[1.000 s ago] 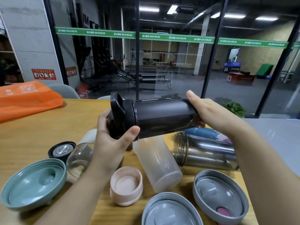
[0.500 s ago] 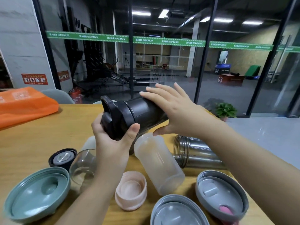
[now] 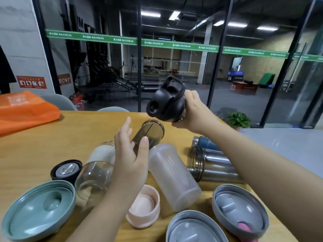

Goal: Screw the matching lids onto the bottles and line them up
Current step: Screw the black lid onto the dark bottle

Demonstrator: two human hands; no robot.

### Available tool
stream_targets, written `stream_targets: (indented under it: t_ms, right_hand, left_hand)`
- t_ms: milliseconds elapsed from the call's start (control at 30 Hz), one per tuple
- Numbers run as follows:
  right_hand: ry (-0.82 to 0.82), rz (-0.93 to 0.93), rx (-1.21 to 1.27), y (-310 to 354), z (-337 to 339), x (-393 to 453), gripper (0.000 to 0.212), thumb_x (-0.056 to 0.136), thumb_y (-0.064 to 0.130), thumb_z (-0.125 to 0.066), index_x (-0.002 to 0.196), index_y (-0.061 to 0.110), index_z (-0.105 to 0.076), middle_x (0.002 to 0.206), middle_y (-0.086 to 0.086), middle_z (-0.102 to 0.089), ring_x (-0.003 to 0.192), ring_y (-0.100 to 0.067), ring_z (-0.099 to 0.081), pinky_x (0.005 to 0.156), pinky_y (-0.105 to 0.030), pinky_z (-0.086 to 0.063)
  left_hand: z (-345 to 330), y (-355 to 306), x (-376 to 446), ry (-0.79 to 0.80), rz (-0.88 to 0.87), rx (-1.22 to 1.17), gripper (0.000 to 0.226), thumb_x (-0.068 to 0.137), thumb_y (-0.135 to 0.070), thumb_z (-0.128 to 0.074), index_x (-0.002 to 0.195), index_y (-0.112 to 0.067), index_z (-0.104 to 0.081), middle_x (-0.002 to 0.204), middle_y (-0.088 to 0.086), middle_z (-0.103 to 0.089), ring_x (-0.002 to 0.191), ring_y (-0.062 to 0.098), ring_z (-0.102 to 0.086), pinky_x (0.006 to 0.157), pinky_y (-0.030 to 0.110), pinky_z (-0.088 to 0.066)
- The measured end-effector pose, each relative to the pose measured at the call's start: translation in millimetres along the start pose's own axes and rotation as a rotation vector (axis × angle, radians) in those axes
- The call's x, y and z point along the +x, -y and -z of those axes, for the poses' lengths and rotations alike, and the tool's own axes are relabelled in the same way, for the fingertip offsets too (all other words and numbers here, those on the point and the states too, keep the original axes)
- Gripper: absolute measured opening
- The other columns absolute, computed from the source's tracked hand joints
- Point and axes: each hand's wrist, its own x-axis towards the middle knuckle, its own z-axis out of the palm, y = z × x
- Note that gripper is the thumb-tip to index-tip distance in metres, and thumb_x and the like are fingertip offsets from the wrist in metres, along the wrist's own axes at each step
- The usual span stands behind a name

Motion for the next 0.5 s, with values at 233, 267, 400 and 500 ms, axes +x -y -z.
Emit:
stream_targets:
  t_ms: [233, 267, 400, 500]
  right_hand:
    - [0.168, -0.39, 0.294, -42, -27, 15, 0.081, 0.056, 0.031, -0.088, 0.126, 0.022, -0.049, 0.117, 0.002, -0.063, 0.112, -0.021, -0.057, 0.088, -0.034, -0.049]
    - [0.186, -0.412, 0.315, -45, -30, 15, 0.078, 0.057, 0.031, -0.088, 0.125, 0.022, -0.051, 0.118, 0.001, -0.063, 0.113, -0.021, -0.057, 0.091, -0.036, -0.049]
    - [0.265, -0.479, 0.359, -52, -35, 11, 0.071, 0.062, 0.028, -0.087, 0.124, 0.019, -0.054, 0.122, -0.003, -0.063, 0.116, -0.024, -0.056, 0.098, -0.041, -0.046]
    - [0.307, -0.492, 0.373, -53, -36, 9, 0.068, 0.069, 0.031, -0.083, 0.128, 0.018, -0.052, 0.128, -0.005, -0.059, 0.121, -0.025, -0.052, 0.095, -0.036, -0.043]
  left_hand:
    - [1, 8, 2, 0.087, -0.03, 0.214, 0.035, 0.094, -0.016, -0.048, 0.11, -0.046, -0.04, 0.113, -0.022, -0.044, 0.104, -0.02, -0.04, 0.084, 0.003, -0.031]
    - [1, 9, 2, 0.104, -0.029, 0.246, 0.033, 0.094, -0.016, -0.048, 0.112, -0.043, -0.041, 0.112, -0.021, -0.045, 0.101, -0.021, -0.04, 0.081, -0.001, -0.031]
    - [0, 12, 0, 0.168, -0.05, 0.323, 0.03, 0.093, -0.014, -0.048, 0.117, -0.032, -0.048, 0.116, -0.015, -0.047, 0.102, -0.012, -0.043, 0.083, -0.003, -0.029]
    - [-1, 12, 0, 0.198, -0.064, 0.366, 0.03, 0.093, -0.016, -0.048, 0.12, -0.029, -0.05, 0.12, -0.014, -0.048, 0.108, -0.003, -0.041, 0.085, 0.002, -0.03]
